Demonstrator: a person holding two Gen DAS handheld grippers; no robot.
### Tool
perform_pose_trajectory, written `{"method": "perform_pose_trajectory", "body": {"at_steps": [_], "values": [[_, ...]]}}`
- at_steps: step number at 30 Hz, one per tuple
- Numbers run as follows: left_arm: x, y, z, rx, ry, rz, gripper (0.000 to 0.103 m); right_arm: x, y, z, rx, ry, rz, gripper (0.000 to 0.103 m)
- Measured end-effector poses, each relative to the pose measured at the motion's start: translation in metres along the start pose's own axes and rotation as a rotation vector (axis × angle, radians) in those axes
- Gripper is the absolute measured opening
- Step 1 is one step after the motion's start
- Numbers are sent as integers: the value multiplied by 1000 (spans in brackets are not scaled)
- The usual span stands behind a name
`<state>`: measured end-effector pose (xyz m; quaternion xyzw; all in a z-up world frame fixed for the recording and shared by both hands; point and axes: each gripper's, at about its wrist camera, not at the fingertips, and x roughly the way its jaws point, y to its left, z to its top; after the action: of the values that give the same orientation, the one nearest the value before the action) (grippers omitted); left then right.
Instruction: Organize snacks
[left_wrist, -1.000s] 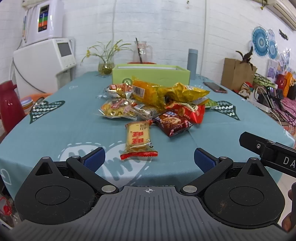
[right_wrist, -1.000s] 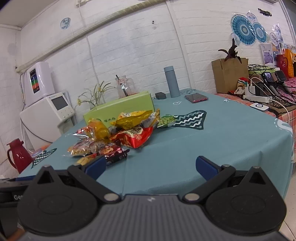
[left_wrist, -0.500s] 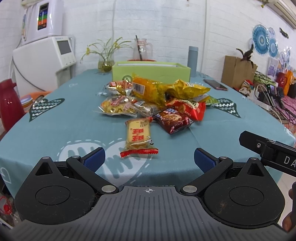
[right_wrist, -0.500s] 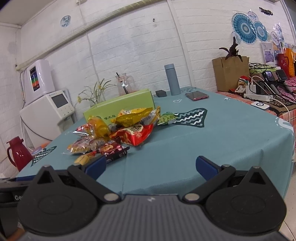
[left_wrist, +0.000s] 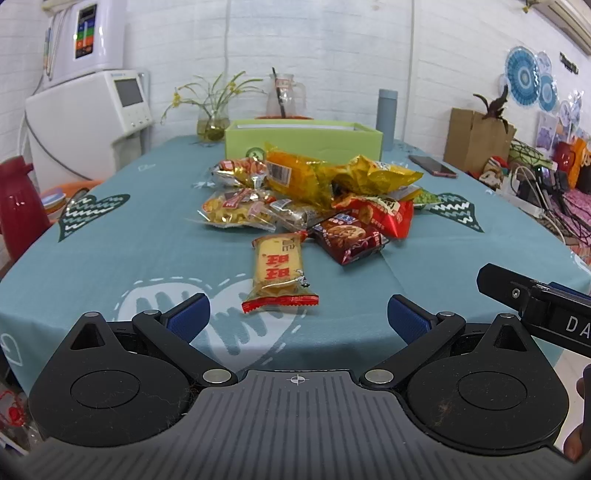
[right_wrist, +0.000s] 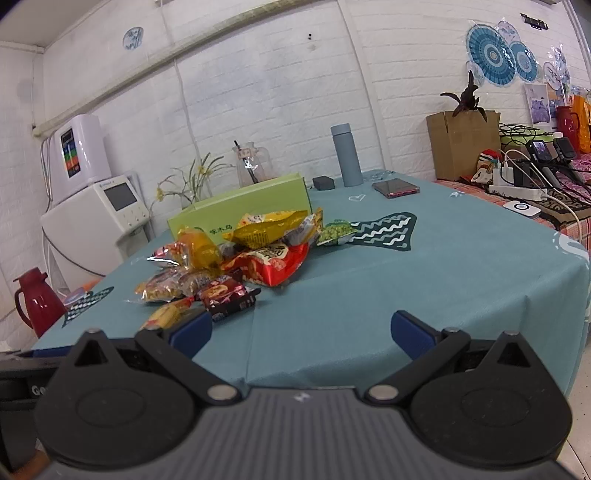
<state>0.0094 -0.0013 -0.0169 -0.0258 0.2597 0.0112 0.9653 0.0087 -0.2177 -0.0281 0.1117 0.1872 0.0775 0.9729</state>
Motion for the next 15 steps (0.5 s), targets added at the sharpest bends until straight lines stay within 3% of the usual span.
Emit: {"method": "perform_pose_trajectory", "body": {"at_steps": [15], "values": [[4, 1, 1, -2, 14, 3, 92, 3, 0, 0, -8, 17, -4, 102]]}}
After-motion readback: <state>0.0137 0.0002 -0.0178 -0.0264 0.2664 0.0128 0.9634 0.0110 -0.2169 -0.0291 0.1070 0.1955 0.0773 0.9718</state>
